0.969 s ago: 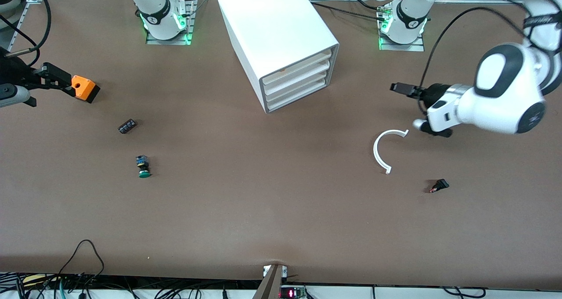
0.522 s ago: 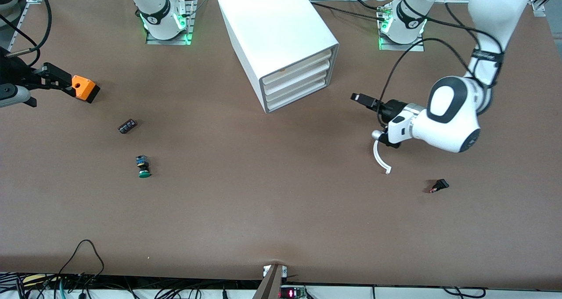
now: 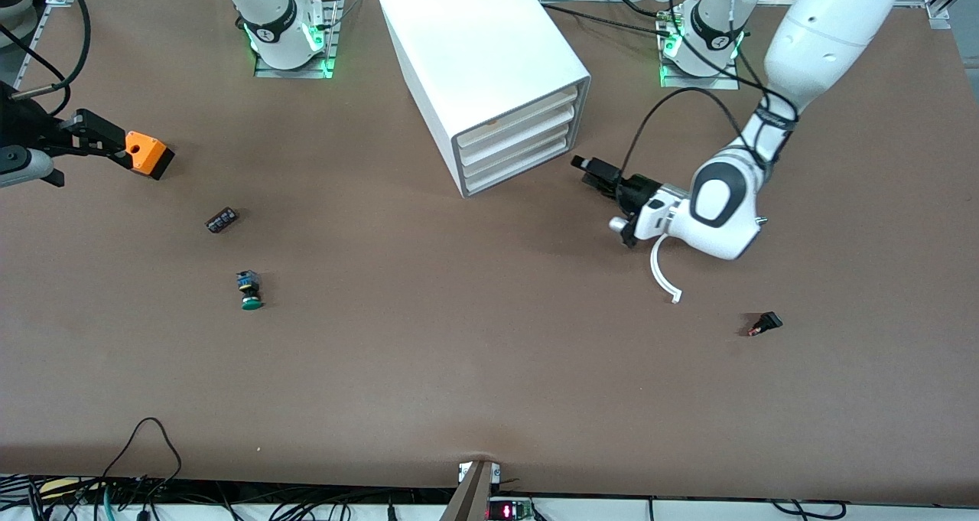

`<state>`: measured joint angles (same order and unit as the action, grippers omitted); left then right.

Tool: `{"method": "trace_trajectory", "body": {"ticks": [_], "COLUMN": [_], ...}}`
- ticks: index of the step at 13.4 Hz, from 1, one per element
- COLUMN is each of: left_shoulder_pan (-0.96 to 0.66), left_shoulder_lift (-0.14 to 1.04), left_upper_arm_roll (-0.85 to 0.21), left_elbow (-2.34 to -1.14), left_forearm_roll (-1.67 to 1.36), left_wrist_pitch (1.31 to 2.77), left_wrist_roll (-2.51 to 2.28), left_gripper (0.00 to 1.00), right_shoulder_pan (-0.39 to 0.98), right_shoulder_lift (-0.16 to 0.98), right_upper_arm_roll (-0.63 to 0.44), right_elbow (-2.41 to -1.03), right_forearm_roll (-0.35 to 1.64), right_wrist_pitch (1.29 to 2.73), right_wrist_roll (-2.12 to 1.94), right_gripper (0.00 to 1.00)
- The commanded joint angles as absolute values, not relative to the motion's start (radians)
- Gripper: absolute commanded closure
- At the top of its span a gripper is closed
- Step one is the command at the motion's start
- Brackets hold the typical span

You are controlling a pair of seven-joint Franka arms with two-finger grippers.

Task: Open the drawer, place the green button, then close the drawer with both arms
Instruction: 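Grasp the drawer handle with the left gripper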

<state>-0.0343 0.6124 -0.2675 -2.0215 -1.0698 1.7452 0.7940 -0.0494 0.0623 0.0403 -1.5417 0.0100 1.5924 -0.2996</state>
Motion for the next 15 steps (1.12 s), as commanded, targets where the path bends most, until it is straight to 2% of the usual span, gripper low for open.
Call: {"method": "trace_trajectory", "body": {"ticks": [1,5,9,10,13,14,15], "left_shoulder_pan": [-0.136,-0.21,-0.248,-0.253,-0.255,-0.253,-0.244], "left_shoulder_lift": [0.62,0.65,0.695,0.695,0.695,0.696,0.701], "left_upper_arm_roll": [-0.265,-0.265,-0.265,-0.265,-0.265,-0.265,-0.265], "left_elbow": [-2.063,-2.068,-2.068,-2.068,-2.068,-2.068,-2.066], "left_forearm_roll": [-1.198,-1.284,-1.359,-1.368,-1.381,-1.382,-1.382], "left_wrist_pitch": [1.804,1.85,1.853,1.852,1.848,1.845,1.845], "left_wrist_roll": [0.937,1.027,1.1,1.1,1.1,1.094,1.092], "left_gripper": [0.23,0.42,0.46,0.55,0.93,1.0,1.0], "right_shoulder_pan": [-0.048,-0.048,-0.048,-0.048,-0.048,-0.046,-0.046], "right_shoulder_lift": [0.063,0.063,0.063,0.063,0.063,0.063,0.066], "right_upper_arm_roll": [0.043,0.043,0.043,0.043,0.043,0.043,0.043], "right_elbow": [-1.529,-1.529,-1.529,-1.529,-1.528,-1.526,-1.52], "right_forearm_roll": [0.014,0.014,0.014,0.014,0.014,0.014,0.014], "right_wrist_pitch": [1.589,1.589,1.591,1.591,1.592,1.594,1.597], "right_wrist_roll": [-0.298,-0.298,-0.296,-0.296,-0.298,-0.304,-0.298], "right_gripper": [0.0,0.0,0.0,0.0,0.0,0.0,0.0]}}
